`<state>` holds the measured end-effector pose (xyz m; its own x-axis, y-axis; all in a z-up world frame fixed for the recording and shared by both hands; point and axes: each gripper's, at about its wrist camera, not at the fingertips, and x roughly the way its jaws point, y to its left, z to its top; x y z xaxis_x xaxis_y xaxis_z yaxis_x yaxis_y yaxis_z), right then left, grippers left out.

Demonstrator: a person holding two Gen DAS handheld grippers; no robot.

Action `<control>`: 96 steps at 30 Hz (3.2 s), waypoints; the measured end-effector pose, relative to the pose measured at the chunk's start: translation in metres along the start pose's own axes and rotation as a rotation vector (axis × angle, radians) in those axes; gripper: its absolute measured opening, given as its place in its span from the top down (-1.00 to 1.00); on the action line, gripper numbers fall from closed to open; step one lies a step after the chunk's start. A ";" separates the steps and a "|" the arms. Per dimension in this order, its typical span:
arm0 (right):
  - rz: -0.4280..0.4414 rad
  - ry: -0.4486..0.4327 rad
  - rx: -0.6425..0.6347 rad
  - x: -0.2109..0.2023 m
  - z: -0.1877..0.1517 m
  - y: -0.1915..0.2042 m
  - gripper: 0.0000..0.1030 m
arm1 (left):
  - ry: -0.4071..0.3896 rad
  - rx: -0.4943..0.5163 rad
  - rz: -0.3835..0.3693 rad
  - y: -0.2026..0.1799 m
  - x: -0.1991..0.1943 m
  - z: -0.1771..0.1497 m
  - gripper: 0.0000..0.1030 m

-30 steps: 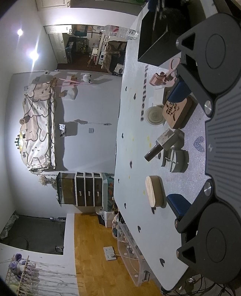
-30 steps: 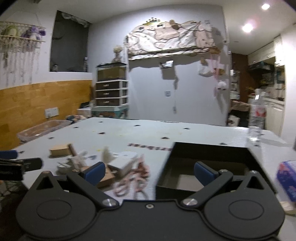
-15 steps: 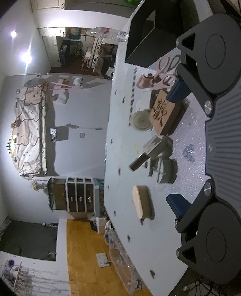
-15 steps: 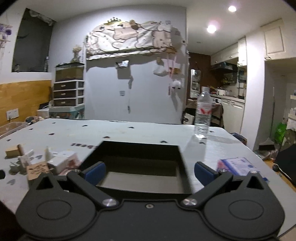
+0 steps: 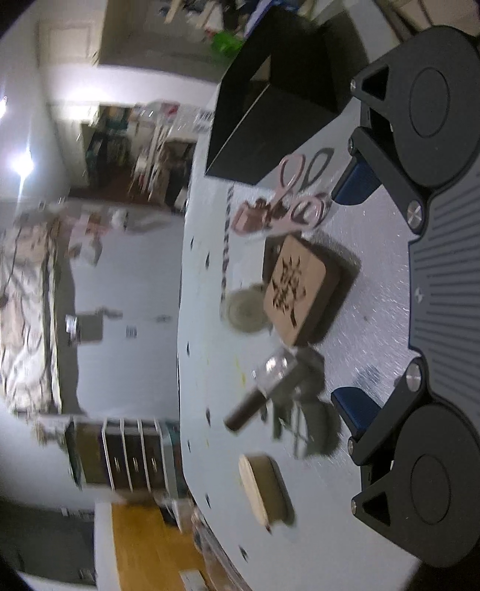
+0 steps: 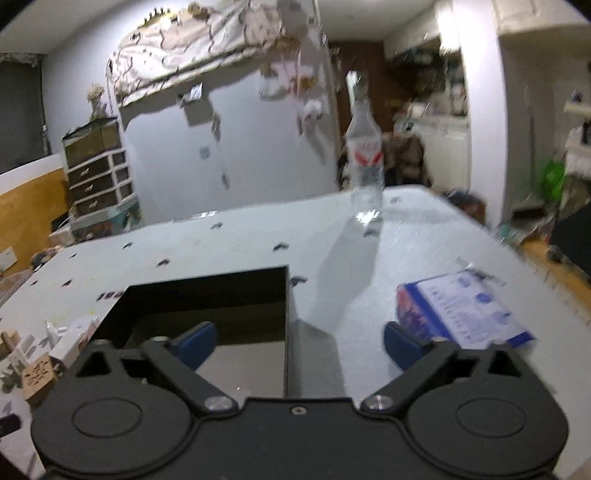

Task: Organize rigid objects
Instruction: 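Clamp the black box wall with the right tool while the left tool approaches the carved wooden block, then grasp the carved square wooden block with the left tool, then carry the wooden block with the left tool into the black box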

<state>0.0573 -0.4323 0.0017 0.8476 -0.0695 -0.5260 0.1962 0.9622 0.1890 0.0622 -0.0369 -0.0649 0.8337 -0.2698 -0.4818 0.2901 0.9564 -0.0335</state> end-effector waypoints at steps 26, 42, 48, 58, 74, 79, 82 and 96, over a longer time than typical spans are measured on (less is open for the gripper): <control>0.011 0.239 -0.103 0.046 0.011 0.011 0.87 | 0.199 0.266 -0.288 0.020 0.101 0.052 -0.79; -0.025 0.256 -0.106 0.048 0.015 0.018 0.91 | 0.307 -0.017 -0.172 0.031 0.075 0.063 -0.54; -0.037 0.241 -0.110 0.044 0.011 0.020 0.91 | 0.254 -0.178 -0.247 0.011 0.055 0.098 -0.54; -0.053 0.210 -0.049 0.039 0.006 0.019 0.91 | 0.257 -0.312 -0.433 -0.100 0.092 0.147 -0.54; -0.020 0.193 -0.019 0.036 0.003 0.012 0.89 | 0.419 -0.453 -0.329 -0.212 0.191 0.133 -0.07; -0.009 0.188 -0.019 0.035 0.002 0.011 0.87 | 0.420 -0.447 -0.323 -0.219 0.197 0.134 -0.08; -0.004 0.187 -0.016 0.035 0.002 0.010 0.87 | 0.432 -0.435 -0.323 -0.218 0.195 0.134 -0.38; -0.010 0.185 -0.024 0.036 0.001 0.013 0.87 | 0.461 -0.282 -0.362 -0.215 0.181 0.131 0.19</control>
<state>0.0906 -0.4229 -0.0136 0.7400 -0.0313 -0.6719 0.1901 0.9679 0.1644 0.2127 -0.3057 -0.0298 0.4006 -0.5648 -0.7215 0.3284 0.8236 -0.4624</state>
